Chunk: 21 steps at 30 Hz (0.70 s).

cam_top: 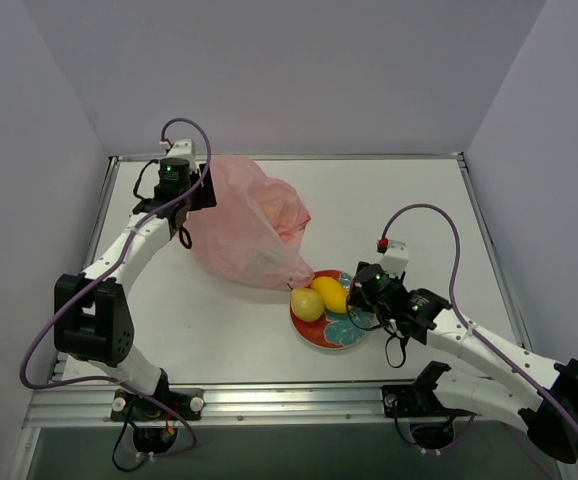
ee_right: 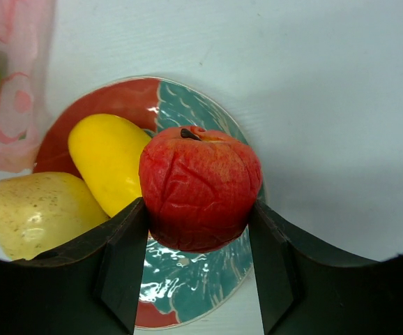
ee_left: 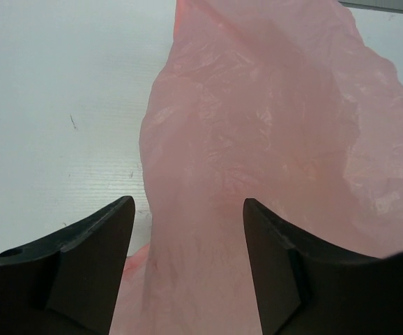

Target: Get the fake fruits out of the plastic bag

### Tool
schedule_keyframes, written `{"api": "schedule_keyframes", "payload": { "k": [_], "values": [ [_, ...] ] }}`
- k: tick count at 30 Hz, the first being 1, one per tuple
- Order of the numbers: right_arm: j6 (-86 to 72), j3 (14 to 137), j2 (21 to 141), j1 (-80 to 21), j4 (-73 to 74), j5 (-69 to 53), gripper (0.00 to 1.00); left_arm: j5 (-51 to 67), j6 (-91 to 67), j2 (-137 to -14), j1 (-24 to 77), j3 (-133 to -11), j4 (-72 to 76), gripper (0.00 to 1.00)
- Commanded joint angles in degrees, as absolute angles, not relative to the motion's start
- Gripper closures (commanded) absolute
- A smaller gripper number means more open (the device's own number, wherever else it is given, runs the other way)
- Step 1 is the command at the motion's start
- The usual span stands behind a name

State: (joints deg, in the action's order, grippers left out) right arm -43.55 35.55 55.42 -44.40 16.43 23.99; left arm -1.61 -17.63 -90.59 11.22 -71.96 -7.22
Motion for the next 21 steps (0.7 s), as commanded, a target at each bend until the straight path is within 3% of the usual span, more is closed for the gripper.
{"api": "schedule_keyframes", "payload": {
  "k": [1, 8, 13, 16, 21],
  "values": [
    [-48.5, 35.2, 54.2, -45.0, 20.2, 27.9, 0.90, -1.1, -18.8, -87.3, 10.9, -72.9, -6.6, 0.38],
    [-51.3, 33.1, 54.0, -47.3, 21.1, 26.9, 0.89, -0.3, -19.3, -87.0, 10.9, -72.8, -6.5, 0.35],
    [-54.9, 30.5, 52.6, -49.9, 22.1, 27.3, 0.82, 0.0, -20.2, -87.3, 11.1, -72.4, -6.3, 0.34],
    [-56.3, 30.2, 51.1, -51.1, 23.2, 27.8, 0.76, 0.0, -20.4, -87.3, 11.1, -72.2, -6.2, 0.33],
    [-57.1, 30.2, 50.3, -51.9, 23.8, 28.4, 0.51, 0.0, -20.4, -86.9, 11.2, -72.0, -6.2, 0.33]
  ]
}}
